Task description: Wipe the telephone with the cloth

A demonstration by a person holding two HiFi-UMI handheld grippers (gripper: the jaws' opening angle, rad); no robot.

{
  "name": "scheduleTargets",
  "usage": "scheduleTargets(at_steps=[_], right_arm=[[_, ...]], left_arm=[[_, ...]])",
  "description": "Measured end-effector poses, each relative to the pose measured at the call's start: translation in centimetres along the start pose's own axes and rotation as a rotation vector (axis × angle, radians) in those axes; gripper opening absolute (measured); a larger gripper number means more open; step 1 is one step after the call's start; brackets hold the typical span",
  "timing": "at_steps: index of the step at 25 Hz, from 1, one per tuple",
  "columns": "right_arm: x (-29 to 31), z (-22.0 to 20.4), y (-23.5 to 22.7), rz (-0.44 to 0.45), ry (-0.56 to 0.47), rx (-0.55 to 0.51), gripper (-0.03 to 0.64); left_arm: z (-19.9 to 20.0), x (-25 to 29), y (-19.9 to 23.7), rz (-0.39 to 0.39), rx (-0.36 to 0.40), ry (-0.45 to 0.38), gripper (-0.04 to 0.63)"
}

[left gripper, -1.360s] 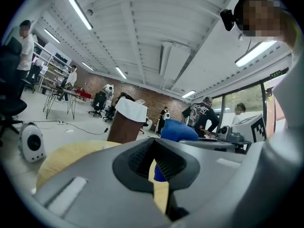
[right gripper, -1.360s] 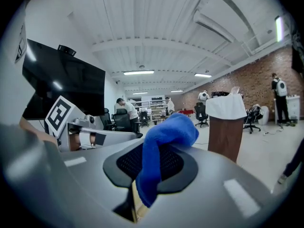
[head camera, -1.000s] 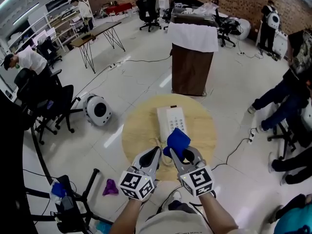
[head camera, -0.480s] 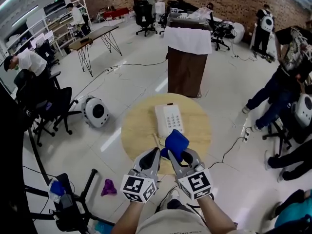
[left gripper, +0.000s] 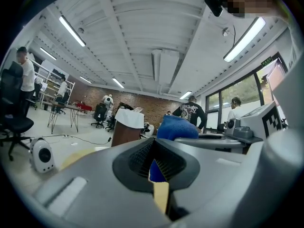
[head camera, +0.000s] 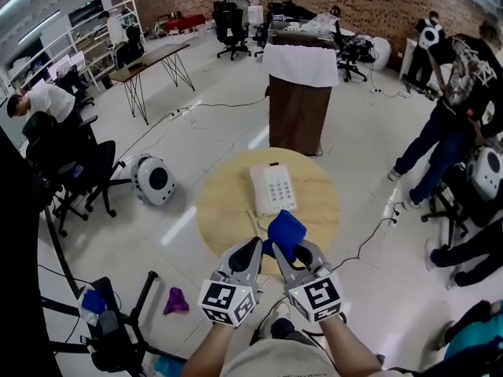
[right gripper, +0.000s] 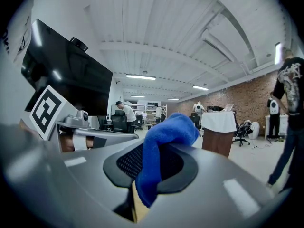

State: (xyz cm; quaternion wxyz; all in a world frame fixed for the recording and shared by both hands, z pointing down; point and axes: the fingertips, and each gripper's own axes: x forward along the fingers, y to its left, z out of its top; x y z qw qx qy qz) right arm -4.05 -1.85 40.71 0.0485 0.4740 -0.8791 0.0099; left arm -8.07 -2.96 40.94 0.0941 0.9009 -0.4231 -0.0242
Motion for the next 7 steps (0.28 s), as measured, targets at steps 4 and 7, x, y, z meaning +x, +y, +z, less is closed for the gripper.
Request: scheduleTargets(at_steps=[4,7], right_arm=[[-0.1,0.2,0.9,0.004,-0.001,-0.006,0.063],[0.0,0.3,1.7,0.007,-0.009,-0.014,0.063]], left_arm=[[0.1,-0.7,0.2,-0.001,0.002,-0.003,0.0],[0.2,-1.3,0.6,0.002,0.007,-0.007,0.0]])
